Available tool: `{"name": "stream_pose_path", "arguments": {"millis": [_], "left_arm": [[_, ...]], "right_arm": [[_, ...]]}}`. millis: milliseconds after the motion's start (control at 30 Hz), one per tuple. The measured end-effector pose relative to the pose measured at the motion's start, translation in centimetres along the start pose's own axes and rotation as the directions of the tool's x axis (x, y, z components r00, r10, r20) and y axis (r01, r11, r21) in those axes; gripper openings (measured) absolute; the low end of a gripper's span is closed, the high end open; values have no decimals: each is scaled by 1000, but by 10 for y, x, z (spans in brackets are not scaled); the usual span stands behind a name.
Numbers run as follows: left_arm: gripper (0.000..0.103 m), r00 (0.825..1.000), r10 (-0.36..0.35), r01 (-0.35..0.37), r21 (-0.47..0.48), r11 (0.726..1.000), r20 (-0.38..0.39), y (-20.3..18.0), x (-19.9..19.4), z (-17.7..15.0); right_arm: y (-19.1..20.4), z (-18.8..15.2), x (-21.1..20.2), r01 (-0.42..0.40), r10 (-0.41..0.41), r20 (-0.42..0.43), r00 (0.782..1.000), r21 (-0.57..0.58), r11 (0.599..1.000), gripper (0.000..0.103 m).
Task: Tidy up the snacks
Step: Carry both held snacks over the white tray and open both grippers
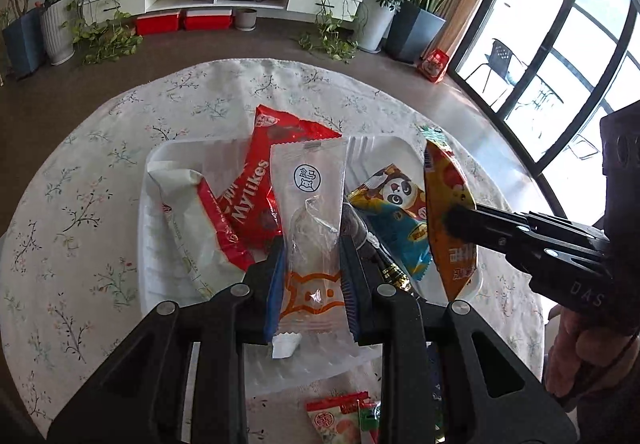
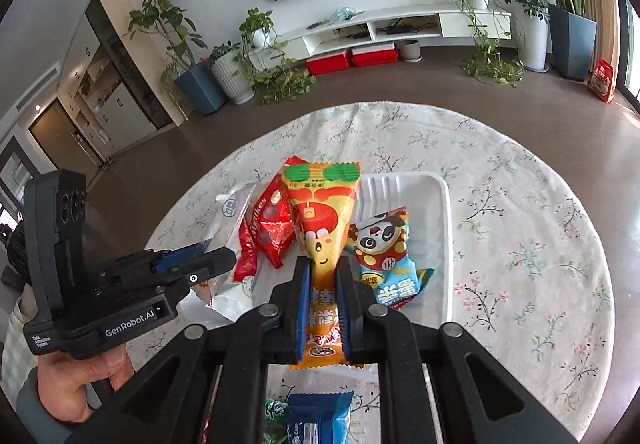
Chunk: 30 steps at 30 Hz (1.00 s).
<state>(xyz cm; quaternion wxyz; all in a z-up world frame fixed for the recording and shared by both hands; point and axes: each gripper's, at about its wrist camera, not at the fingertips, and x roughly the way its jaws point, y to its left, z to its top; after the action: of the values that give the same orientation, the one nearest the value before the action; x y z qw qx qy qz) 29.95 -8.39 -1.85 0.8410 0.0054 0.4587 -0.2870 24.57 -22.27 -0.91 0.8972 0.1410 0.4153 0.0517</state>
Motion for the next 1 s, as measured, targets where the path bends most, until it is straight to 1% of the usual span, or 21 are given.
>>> {"name": "stream_pose_path", "arguments": {"millis": [167, 300, 433, 567, 667, 733, 800, 833, 867, 933, 1000], "left_arm": [[23, 999, 24, -24, -1, 1000, -26, 0, 25, -7], [24, 999, 31, -30, 22, 999, -37, -3, 38, -7], [25, 997, 27, -26, 30, 999, -66, -7, 53, -10], [26, 998, 14, -13, 29, 999, -61, -8, 61, -9], [26, 998, 22, -20, 30, 999, -63, -10, 60, -6], [27, 998, 20, -19, 25, 1000, -55, -8, 56, -6], [29, 999, 25, -23, 26, 999, -49, -9, 49, -8], [33, 999, 29, -28, 29, 999, -45, -10, 46, -9], [42, 999, 33, -32, 33, 999, -41, -12, 42, -10], [50, 999, 44, -43, 39, 998, -29, -15, 35, -11], [53, 999, 45, -44, 34, 998, -19, -16, 29, -12]], "right_arm": [[5, -3, 28, 13, -14, -40, 999, -30, 999, 14], [7, -6, 46, 52, -56, -64, 996, -67, 996, 14], [3, -12, 54, 68, -73, -73, 995, -74, 995, 14], [-3, -13, 53, 66, -71, -73, 995, -64, 996, 15], [-6, -14, 51, 64, -67, -69, 995, -56, 996, 18], [-6, -15, 49, 59, -63, -70, 996, -53, 997, 22], [-5, -15, 46, 58, -62, -65, 996, -54, 997, 23], [-5, -16, 44, 57, -60, -60, 996, -55, 997, 26], [-5, -16, 41, 55, -58, -55, 997, -56, 997, 27], [-5, -18, 36, 57, -59, -46, 997, -58, 997, 31], [-6, -19, 30, 65, -67, -34, 997, -57, 996, 32]]}}
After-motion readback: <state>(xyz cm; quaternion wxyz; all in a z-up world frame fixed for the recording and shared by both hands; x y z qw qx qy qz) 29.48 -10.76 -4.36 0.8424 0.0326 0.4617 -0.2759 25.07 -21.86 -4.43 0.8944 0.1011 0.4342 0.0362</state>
